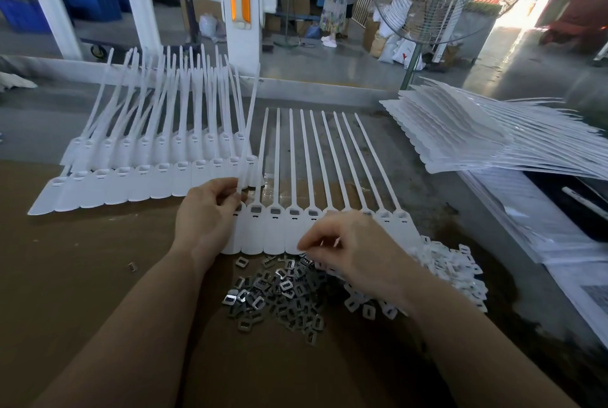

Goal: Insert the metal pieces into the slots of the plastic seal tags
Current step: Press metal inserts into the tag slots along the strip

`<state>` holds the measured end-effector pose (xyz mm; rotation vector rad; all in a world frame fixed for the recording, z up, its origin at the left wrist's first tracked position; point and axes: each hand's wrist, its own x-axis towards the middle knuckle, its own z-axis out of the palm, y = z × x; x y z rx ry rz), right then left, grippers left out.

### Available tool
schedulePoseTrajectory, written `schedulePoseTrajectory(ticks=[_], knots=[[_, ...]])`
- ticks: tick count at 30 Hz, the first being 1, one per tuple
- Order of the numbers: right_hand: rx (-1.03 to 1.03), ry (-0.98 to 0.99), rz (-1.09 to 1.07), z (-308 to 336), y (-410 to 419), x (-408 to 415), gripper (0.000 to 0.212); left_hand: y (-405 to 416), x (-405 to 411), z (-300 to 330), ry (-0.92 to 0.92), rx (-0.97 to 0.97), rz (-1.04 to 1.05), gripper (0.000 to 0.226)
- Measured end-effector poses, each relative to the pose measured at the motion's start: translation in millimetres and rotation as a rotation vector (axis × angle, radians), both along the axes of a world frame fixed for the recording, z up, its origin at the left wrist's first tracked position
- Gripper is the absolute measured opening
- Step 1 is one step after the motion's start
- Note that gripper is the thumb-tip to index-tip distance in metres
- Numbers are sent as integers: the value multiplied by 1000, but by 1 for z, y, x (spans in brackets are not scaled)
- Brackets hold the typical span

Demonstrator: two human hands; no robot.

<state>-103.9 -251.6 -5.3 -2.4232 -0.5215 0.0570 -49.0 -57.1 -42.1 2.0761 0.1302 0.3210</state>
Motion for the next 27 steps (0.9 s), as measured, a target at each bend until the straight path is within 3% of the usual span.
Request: schedulePoseTrajectory(ticks=[7,19,27], knots=[[-170,-92,-31,-6,16,-9,16,0,0,0,1,-13,-8,31],[-162,-149,-53,-8,21,-10,14,1,1,-1,1,-43,-6,31],[-276,-184,2,-7,29,-9,19,0,0,-2,8,-48,1,32]])
